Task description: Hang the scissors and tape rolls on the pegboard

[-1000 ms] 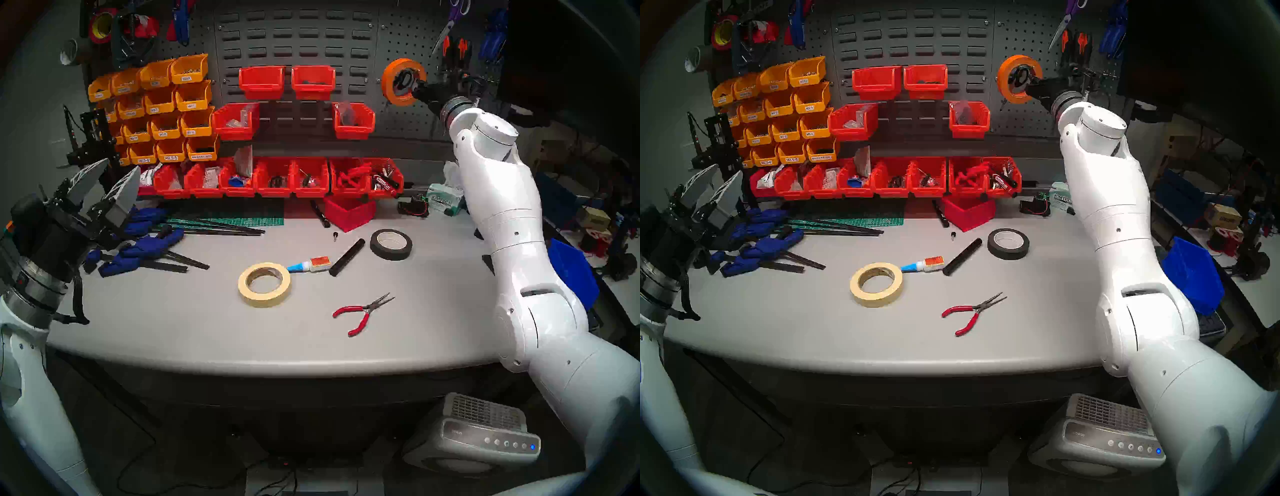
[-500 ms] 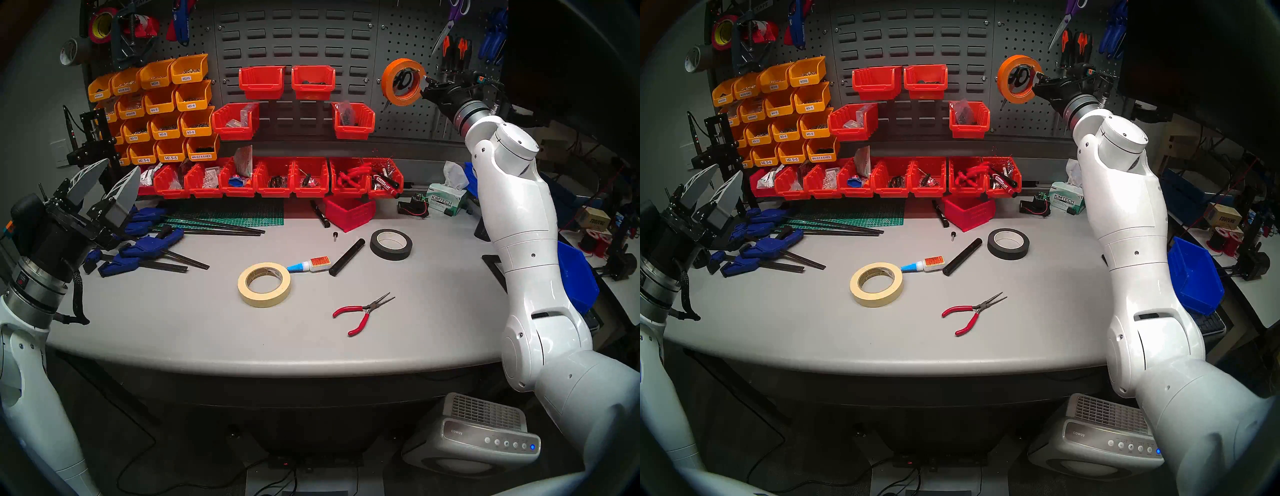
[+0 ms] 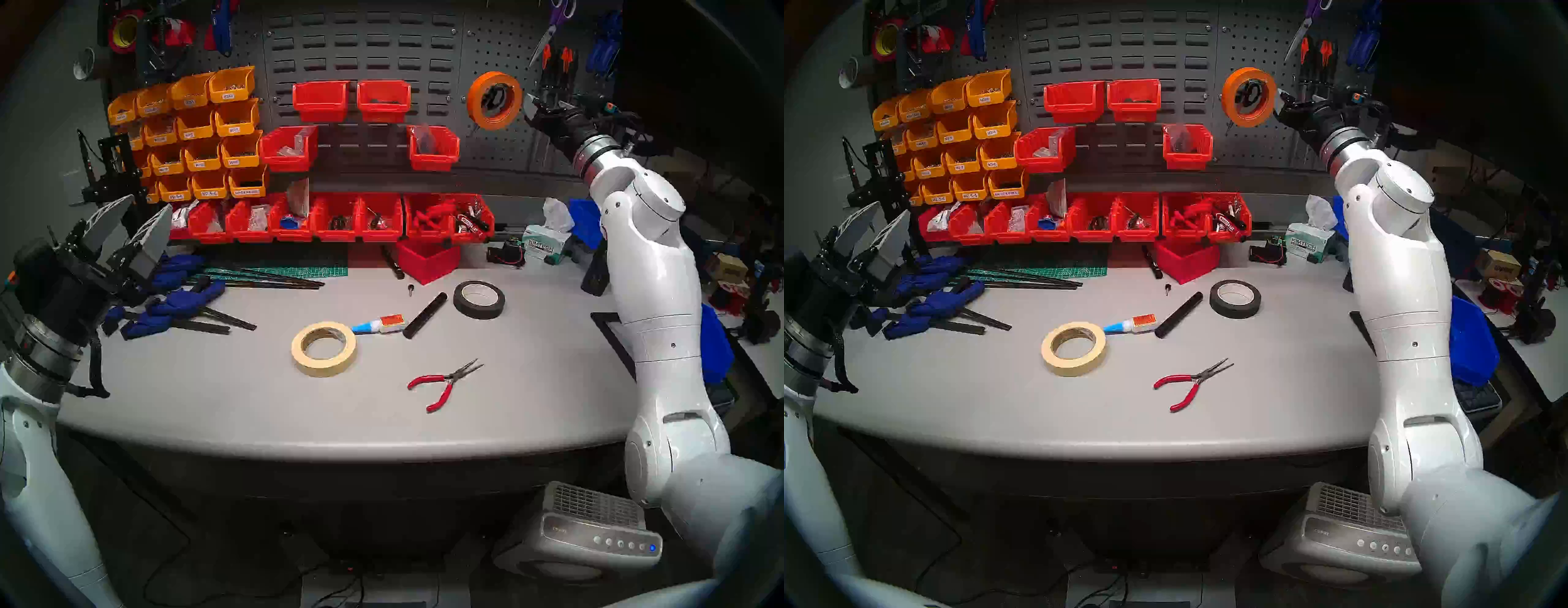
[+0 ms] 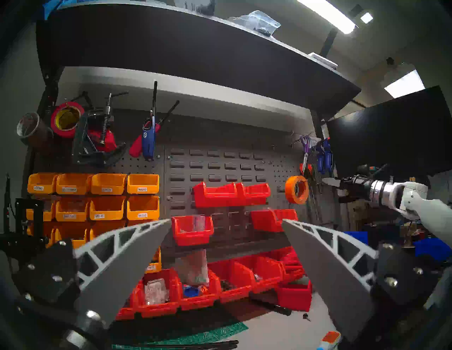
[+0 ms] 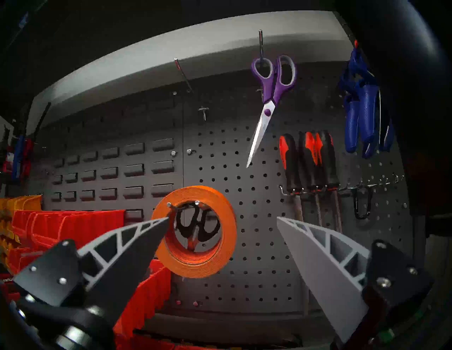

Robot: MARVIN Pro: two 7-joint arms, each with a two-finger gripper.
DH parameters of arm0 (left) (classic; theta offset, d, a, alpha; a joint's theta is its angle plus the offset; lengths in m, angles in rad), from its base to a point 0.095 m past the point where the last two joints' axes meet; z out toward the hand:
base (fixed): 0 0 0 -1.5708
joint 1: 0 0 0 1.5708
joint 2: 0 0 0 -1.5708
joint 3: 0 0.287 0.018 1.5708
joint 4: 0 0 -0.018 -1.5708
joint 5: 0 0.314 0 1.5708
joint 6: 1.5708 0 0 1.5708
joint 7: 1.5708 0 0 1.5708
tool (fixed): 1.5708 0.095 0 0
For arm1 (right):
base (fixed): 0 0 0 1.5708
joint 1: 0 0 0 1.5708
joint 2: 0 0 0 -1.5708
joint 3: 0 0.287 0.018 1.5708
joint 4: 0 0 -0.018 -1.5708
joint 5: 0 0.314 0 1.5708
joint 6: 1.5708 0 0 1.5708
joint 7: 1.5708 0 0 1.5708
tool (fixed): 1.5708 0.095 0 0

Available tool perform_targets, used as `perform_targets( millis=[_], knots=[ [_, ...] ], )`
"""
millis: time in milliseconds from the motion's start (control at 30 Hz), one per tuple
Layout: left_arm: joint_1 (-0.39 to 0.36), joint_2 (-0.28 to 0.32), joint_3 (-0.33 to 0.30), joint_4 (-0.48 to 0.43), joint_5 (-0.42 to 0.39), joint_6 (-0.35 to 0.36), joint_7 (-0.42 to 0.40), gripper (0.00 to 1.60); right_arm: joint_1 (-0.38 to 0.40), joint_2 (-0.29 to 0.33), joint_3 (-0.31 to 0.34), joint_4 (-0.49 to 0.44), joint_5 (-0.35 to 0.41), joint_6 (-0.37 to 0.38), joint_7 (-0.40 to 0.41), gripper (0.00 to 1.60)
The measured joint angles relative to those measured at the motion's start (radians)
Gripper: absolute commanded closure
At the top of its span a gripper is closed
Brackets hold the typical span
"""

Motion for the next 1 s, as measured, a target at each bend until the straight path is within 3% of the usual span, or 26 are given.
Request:
perform_targets(
  millis=[533,1000],
  knots=[
    [0.000,0.000,0.000,0.001,0.001,0.000,0.000,0.00,-0.186,0.032,0.041,-0.181,0.060,0.003,0.091,0.03],
    [0.000,0.001,0.000,0.002,0.001,0.000,0.000,0.00,-0.379,0.046,0.122,-0.359,0.120,0.007,0.142,0.00]
  ],
)
